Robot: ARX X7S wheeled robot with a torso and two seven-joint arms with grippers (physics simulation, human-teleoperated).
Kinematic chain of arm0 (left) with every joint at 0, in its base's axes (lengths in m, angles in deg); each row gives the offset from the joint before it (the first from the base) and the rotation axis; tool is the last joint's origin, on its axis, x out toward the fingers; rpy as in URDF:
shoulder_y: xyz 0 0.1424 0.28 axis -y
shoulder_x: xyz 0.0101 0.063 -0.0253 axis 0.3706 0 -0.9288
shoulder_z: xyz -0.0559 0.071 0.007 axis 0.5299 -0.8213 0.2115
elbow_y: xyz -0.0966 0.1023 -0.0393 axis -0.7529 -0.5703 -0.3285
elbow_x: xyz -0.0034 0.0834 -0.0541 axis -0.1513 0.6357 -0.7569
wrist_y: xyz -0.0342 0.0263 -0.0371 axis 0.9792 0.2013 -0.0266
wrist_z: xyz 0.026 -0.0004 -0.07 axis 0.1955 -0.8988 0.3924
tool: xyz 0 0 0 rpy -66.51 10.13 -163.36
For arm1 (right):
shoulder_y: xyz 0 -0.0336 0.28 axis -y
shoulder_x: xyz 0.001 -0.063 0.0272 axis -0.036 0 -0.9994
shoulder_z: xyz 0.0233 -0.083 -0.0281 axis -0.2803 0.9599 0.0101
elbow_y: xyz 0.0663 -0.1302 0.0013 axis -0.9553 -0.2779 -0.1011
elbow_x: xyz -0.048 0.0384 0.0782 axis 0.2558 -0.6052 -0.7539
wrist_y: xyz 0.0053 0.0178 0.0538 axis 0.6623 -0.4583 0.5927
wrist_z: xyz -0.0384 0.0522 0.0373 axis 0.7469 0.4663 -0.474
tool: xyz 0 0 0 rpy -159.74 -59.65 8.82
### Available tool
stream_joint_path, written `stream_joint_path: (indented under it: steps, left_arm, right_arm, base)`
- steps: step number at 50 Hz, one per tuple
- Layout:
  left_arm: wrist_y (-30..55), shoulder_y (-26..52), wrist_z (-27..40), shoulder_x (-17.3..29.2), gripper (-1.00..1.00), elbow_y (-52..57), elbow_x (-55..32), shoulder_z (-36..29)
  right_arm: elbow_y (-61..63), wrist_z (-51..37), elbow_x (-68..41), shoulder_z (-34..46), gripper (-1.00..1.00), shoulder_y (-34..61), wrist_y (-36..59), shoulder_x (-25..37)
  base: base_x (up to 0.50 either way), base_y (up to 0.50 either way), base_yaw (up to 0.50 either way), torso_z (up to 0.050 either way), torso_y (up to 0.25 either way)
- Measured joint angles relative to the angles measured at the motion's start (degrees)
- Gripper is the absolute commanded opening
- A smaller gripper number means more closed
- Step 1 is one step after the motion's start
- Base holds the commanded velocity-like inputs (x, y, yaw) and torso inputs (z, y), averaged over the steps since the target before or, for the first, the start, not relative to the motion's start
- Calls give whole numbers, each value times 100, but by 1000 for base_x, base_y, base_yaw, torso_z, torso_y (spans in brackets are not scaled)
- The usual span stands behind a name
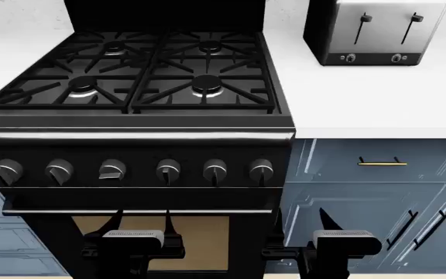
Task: Open the microwave door
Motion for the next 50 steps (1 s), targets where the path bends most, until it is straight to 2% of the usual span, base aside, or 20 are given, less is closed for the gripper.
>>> stream_joint_path:
  steps: [12,33,40,50]
  left_arm:
    - [7,-15,143,131,100,49,-161,-172]
    - [502,121,395,399,100,789,-531,-379]
    - [981,485,490,519,100,1410,-637,-384]
    - [1798,1424,587,656,100,2171,-796,-411]
  right_arm:
    - [2,-175,-144,164,100,0,2,131]
    - [228,-460,-407,404,100,192,202,366]
    - [731,-572,-448,404,100,438,565,498]
    - [1664,-693,-457,347,100,1188,1424,772]
  base:
    - [0,0,0,0,0]
    - [0,0,0,49,0]
    - [0,0,0,50,0]
    - [0,0,0,50,0]
